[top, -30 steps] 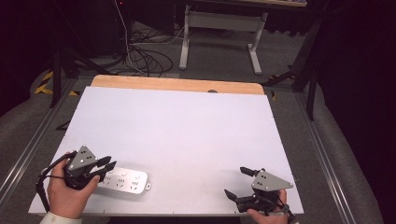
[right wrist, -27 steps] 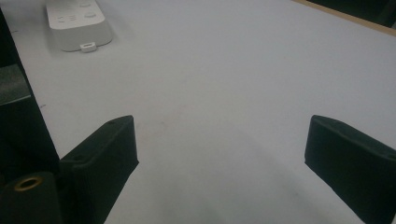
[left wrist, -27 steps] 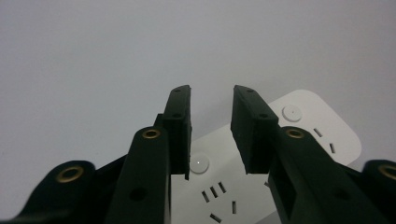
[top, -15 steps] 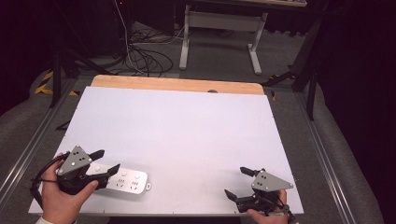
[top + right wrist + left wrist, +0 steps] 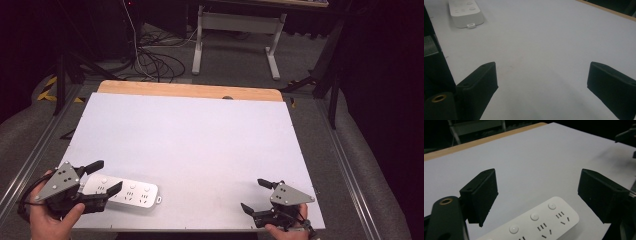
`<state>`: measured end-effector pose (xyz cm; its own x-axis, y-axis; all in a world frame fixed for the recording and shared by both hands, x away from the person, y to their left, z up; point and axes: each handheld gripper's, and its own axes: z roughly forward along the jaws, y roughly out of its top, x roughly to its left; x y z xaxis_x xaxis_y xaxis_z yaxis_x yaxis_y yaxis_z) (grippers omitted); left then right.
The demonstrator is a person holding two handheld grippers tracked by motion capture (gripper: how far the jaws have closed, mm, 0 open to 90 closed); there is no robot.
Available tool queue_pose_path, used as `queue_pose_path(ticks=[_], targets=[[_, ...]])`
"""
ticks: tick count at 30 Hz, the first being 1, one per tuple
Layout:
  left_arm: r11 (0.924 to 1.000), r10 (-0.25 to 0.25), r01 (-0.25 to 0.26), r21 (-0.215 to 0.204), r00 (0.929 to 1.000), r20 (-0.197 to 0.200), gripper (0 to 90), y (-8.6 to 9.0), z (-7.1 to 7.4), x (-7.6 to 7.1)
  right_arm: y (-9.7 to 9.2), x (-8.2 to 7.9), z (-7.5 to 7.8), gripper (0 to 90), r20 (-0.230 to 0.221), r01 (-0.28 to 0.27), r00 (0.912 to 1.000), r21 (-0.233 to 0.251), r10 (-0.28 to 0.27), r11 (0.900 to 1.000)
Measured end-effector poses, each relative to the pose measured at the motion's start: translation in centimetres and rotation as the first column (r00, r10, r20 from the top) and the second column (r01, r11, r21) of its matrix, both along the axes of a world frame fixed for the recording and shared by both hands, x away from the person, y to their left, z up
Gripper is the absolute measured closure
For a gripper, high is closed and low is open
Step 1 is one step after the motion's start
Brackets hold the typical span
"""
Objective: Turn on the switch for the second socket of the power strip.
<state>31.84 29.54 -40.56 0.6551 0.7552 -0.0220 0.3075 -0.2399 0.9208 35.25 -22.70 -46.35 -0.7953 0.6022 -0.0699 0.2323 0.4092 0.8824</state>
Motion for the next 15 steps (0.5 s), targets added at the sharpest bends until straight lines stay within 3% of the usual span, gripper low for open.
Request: queue_pose_path(ticks=[4,7,10,15], targets=[[0.9997,-0.021,0.021,0.016,0.9993,0.032,13.4,0.9,-0.3,-0.4,-0.1,0.0,0.0,9.8,0.001,-0.001,1.0000,-0.001,0.001,1.0000],[0.9987,-0.037,0.036,0.036,0.9988,0.032,11.7,1.3,-0.5,-0.7,-0.1,0.0,0.0,9.8,0.002,-0.001,1.0000,0.000,0.001,1.0000],[0.9973,-0.023,0.022,0.071,0.9994,0.026,10.1,1.7,-0.8,-1.1,-0.1,0.0,0.0,9.8,0.000,-0.002,1.0000,0.003,0.002,1.0000],[0.9976,0.005,-0.006,0.068,0.9998,0.021,9.0,2.2,-1.9,-1.5,0.0,0.0,0.0,9.8,0.001,-0.002,1.0000,0.005,0.002,1.0000]])
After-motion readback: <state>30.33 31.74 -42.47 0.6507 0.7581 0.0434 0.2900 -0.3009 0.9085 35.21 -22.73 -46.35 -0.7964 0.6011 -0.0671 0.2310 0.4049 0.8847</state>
